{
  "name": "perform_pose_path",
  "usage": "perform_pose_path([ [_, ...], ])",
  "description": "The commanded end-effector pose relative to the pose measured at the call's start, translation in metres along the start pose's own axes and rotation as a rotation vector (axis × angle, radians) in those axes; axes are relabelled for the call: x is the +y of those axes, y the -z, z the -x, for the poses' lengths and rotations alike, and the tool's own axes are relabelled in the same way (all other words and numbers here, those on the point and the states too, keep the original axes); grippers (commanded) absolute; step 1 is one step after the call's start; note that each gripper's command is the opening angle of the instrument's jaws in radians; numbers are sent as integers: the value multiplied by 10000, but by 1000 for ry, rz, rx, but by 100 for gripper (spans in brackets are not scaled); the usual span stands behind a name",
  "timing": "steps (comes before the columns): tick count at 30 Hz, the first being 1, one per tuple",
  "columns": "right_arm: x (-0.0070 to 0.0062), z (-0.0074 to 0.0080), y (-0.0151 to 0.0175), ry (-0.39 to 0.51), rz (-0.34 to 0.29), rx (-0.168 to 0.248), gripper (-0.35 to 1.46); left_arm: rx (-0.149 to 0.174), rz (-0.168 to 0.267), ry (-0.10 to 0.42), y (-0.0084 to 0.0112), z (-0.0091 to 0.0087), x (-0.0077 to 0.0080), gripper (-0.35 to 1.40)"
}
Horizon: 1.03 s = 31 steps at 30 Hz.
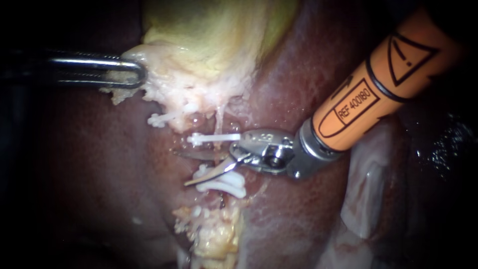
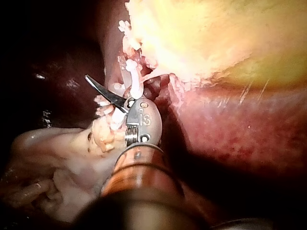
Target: Go to the cutting position right tube
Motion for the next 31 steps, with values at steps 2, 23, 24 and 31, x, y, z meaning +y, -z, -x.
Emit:
perform_pose_path([
  [2,1,-1,-3,0,1,3,121,0,-1,0,0,0,0,-35],
  [23,-25,-16,-14,-9,-28,19,118,-1,2,0,0,1,0,-35],
  [24,-25,-16,-14,-9,-28,19,118,-1,2,0,0,1,0,-35],
  [31,-19,-12,-11,-61,6,30,118,-1,2,0,-2,1,-1,-35],
])
